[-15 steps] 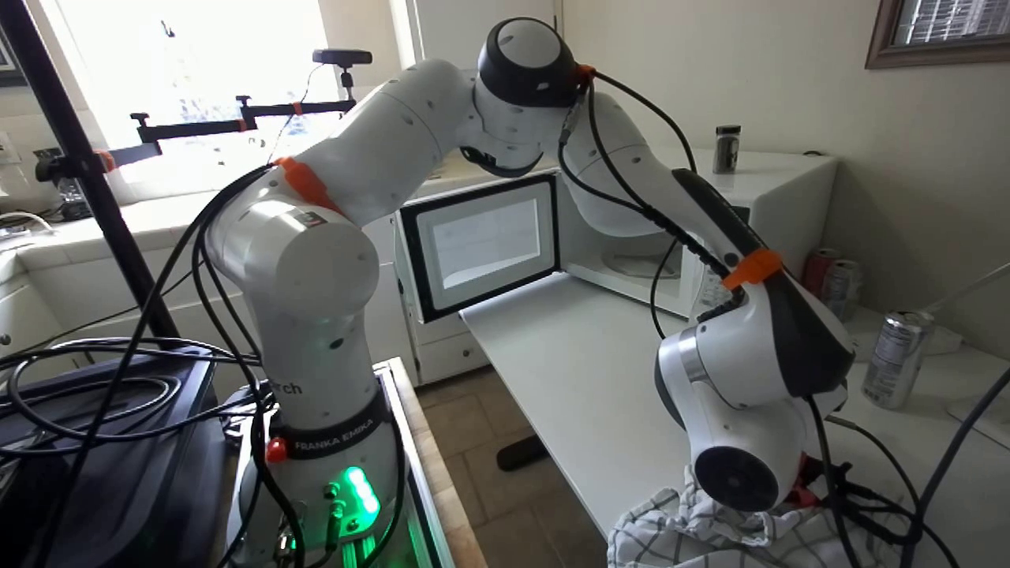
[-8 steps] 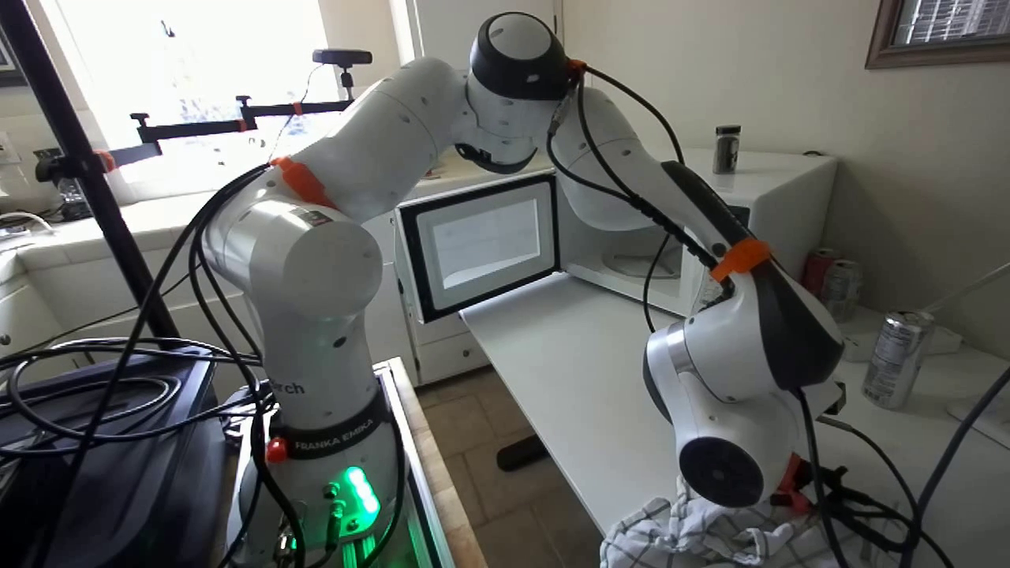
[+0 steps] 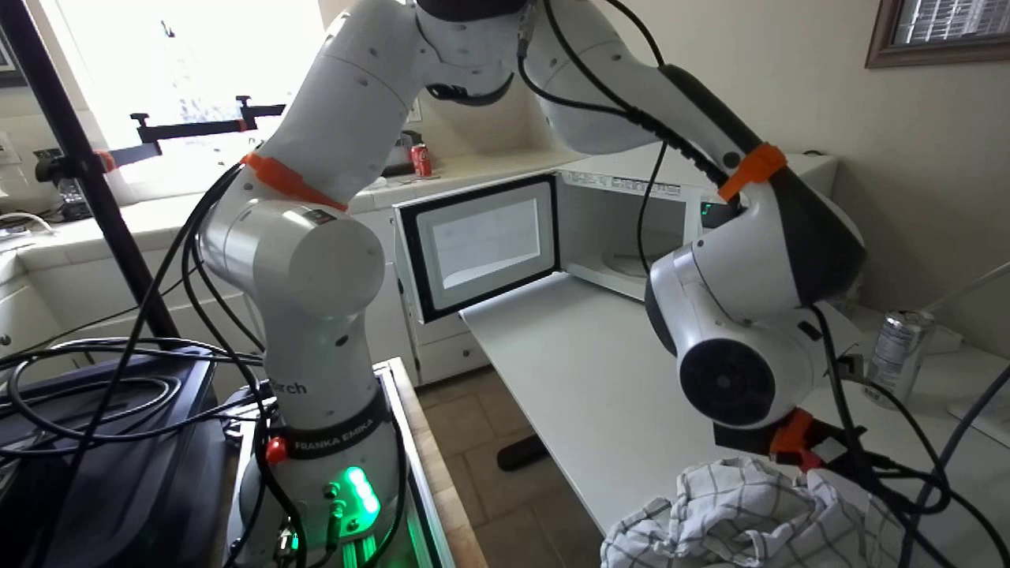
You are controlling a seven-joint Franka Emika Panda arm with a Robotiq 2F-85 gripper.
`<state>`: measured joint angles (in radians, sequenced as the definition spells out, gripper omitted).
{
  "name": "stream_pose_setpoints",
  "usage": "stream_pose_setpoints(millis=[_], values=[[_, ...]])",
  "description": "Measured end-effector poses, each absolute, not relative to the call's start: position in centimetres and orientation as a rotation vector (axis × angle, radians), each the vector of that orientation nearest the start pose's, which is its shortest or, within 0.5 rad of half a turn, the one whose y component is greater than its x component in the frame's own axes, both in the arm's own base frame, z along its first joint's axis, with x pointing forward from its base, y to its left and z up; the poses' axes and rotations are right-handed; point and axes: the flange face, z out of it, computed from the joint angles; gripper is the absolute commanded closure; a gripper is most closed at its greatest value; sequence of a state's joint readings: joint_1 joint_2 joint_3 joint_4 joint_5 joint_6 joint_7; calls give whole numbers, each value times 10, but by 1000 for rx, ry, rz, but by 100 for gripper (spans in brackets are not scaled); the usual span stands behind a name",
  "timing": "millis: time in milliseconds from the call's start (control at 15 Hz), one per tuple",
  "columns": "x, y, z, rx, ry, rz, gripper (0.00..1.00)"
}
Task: Remove the black cup from the microwave and put it on the counter
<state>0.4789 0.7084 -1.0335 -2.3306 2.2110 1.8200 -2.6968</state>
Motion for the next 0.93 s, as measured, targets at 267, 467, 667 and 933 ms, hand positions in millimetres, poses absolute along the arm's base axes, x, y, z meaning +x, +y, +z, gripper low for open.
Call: stream_pose_setpoints(millis=[267,467,667,933], values=[[452,-227,219,-2580,-839,-1421,0],[455,-207,255,-2737,-769,-1256,0],[467,-178,284,-2901,-673,-1097,0],[476,-142,288,-2939,-589,-885,0]])
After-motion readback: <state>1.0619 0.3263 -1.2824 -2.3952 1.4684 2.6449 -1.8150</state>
